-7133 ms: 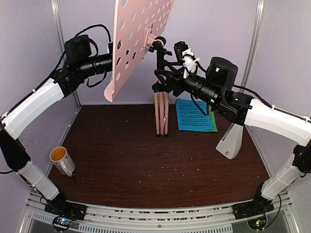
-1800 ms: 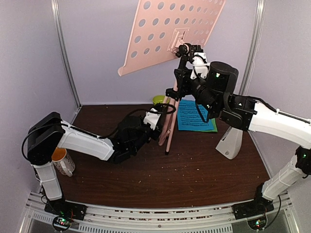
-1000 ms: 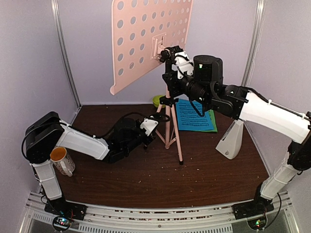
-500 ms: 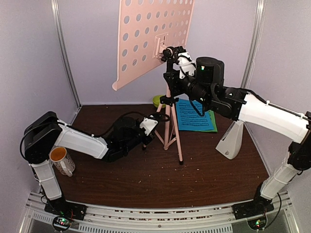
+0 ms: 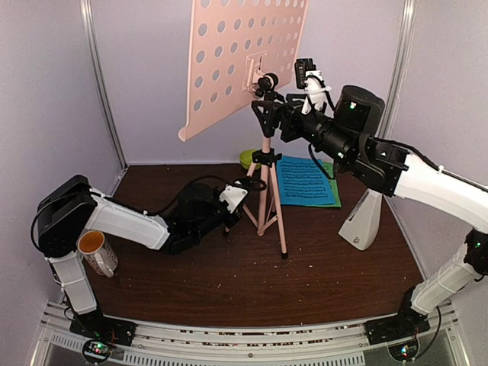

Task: Set up the instrument practice props

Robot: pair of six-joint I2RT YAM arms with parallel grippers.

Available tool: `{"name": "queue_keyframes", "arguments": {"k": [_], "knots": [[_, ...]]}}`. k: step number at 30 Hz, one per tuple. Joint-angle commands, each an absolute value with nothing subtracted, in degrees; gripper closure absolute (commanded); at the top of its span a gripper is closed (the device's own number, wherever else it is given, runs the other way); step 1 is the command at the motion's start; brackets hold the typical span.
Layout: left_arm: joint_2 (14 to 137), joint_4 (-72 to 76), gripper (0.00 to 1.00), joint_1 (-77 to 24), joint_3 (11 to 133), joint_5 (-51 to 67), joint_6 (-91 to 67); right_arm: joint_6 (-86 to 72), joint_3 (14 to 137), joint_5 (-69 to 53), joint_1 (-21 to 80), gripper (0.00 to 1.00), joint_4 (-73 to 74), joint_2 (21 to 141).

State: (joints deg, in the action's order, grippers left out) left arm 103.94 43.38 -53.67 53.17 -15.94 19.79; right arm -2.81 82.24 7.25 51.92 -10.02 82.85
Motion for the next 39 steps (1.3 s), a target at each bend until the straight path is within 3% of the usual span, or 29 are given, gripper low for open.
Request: {"name": "queue_keyframes", "arguments": {"k": [1, 7, 11, 19, 22, 27, 32, 39], "knots": [[104.6, 33.1, 1.0, -55.5, 50.6, -11.9, 27.0, -4.5, 75.2, 3.1, 51.5, 0.0, -10.7, 76.5], [103.1, 34.5, 1.0, -55.7, 49.5, -13.2, 24.5, -6.1, 62.2, 0.5, 50.6, 0.0, -11.2, 69.6], [101.4, 31.7, 0.93, -55.7, 50.1, -12.5, 23.1, -8.1, 54.7, 1.0, 50.0, 0.0, -12.8, 67.3], [98.1, 28.2, 0.58, -55.4, 48.6, -7.8, 21.5, -9.5, 44.0, 1.8, 49.9, 0.0, -14.4, 67.7], [96.9, 27.1, 0.51, -54.8, 47.0, -6.1, 19.5, -9.0, 42.1, 1.2, 49.7, 0.0, -14.2, 68.1], [94.7, 26.1, 0.45, -52.6, 44.0, -3.4, 14.9, -6.5, 40.0, -0.9, 49.7, 0.0, -13.9, 70.3], [93.6, 24.0, 0.37, -48.1, 43.5, 7.4, 10.9, -3.2, 39.0, -4.3, 48.5, 0.01, -14.5, 74.2], [96.8, 19.7, 0.37, -43.9, 47.4, 16.3, 8.1, 0.4, 38.1, -8.9, 46.1, 0.07, -16.7, 77.6]]}}
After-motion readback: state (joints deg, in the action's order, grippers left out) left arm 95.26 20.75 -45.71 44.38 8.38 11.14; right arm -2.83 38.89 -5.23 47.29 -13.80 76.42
